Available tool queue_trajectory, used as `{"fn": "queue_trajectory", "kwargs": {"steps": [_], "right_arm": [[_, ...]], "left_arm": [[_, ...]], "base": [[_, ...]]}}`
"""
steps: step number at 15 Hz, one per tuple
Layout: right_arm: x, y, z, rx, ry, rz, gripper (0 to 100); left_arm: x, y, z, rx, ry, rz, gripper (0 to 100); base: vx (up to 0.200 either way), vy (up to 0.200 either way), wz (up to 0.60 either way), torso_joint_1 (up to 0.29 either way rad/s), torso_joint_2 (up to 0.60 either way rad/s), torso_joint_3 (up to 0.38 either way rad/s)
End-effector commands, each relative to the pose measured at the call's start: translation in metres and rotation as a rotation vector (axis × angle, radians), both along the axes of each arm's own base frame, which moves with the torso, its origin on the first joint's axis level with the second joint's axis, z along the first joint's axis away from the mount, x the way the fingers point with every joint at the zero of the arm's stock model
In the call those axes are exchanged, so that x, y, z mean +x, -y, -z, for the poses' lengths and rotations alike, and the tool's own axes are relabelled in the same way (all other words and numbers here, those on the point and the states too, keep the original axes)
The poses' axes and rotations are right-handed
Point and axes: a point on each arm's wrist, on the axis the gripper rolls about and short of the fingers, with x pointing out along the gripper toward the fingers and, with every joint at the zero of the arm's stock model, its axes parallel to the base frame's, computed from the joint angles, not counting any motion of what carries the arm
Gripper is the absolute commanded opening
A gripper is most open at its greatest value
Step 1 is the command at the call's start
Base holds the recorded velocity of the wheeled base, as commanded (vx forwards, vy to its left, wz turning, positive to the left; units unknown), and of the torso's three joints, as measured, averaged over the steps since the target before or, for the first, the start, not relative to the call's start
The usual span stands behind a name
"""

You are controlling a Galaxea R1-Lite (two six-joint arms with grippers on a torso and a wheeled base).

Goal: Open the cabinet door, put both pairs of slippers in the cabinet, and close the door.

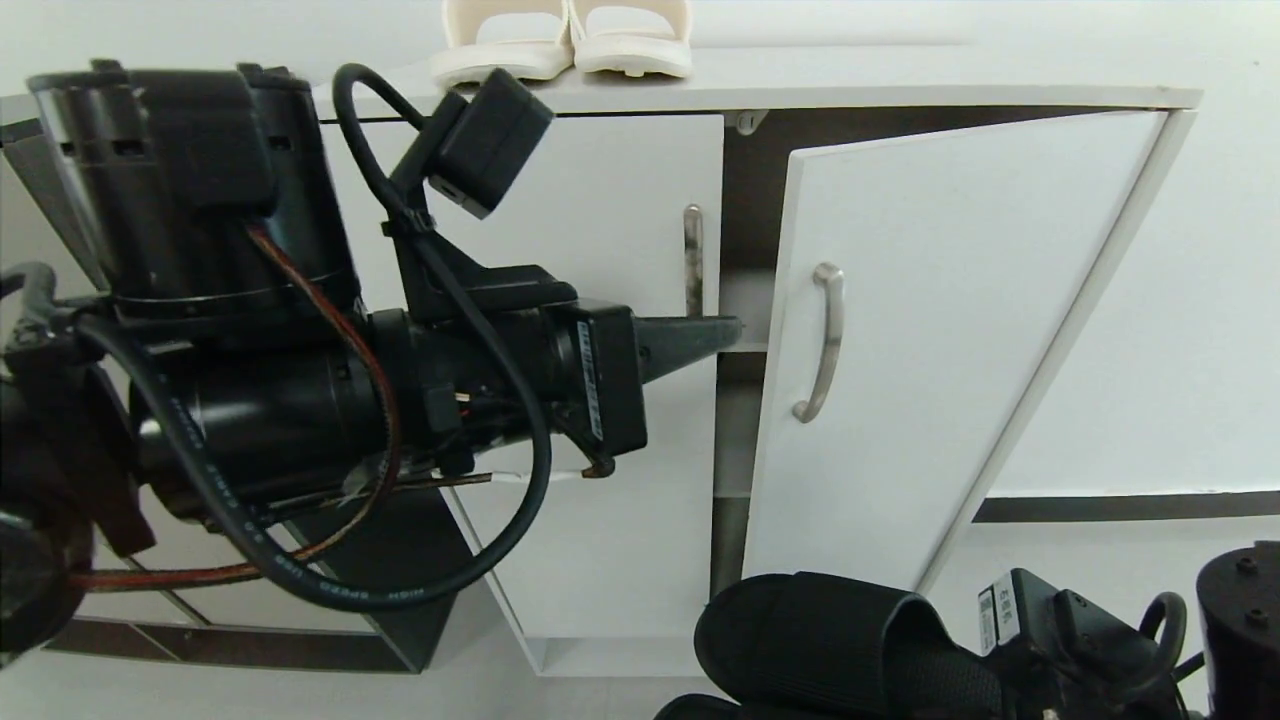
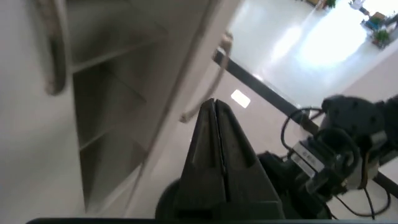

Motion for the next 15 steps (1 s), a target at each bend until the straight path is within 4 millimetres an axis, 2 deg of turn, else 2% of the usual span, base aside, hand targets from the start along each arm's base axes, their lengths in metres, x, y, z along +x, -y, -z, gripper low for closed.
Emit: {"fn": "queue_trajectory", "kwargs": {"steps": [1, 5, 8, 13, 15], "right_arm": [[0.0, -0.001, 0.001, -0.005, -0.004, 0.0, 0], [0.001, -0.001, 0.002, -0.007, -0.003, 0.001, 0], [0.001, -0.001, 0.002, -0.008, -0.004, 0.001, 0], [-0.007, -0.003, 0.009, -0.031, -0.022, -0.039, 0], [-0.01, -0.004, 0.013, -0.045, -0.032, -0.057, 0]], "left_arm": [[0.014, 0.002, -0.004, -0.025, 0.024, -0.029, 0], [0.059, 0.031, -0.001, -0.054, 0.048, -0.055, 0], [0.078, 0.047, -0.001, -0.074, 0.038, -0.057, 0], [0.086, 0.054, 0.002, -0.073, 0.037, -0.06, 0], [0.081, 0.056, 0.001, -0.074, 0.039, -0.05, 0]], "base": [[0.0, 0.0, 0.0, 0.0, 0.0, 0.0], [0.0, 0.0, 0.0, 0.0, 0.0, 0.0], [0.0, 0.0, 0.0, 0.0, 0.0, 0.0], [0.0, 0.0, 0.0, 0.0, 0.0, 0.0], [-0.2, 0.0, 0.0, 0.002, 0.0, 0.002]]}}
